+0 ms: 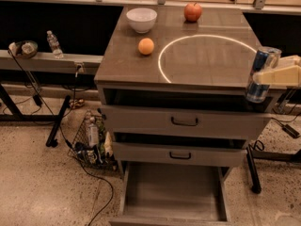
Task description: Place redbull can into bottom drawer
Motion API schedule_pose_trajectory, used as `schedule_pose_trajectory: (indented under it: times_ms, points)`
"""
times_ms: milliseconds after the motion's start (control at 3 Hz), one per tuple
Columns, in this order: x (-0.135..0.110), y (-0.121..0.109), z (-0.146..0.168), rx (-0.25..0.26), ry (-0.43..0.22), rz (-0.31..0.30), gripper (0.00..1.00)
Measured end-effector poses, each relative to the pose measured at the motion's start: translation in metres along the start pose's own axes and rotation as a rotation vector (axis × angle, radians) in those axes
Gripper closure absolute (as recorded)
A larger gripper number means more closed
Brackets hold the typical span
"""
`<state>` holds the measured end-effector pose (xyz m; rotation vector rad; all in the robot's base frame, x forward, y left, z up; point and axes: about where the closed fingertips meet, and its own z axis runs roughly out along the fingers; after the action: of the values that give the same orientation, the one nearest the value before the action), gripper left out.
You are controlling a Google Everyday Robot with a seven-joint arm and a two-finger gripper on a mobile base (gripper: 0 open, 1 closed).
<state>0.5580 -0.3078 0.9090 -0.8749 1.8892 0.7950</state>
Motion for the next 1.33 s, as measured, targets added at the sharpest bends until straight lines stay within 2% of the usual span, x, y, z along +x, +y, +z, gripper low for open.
schedule_pose_trajectory:
  times_ms: [333, 667, 1000, 1333]
  points:
    - [0.021, 0.045, -0.014, -0.01, -0.028, -0.027, 1.0]
    - [0.066, 0.079, -0.002, -0.019, -0.012, -0.06, 1.0]
    - [0.144, 0.084, 0.037, -0.052, 0.056, -0.004, 1.0]
    - [0.144, 0.084, 0.037, -0.052, 0.056, -0.004, 1.0]
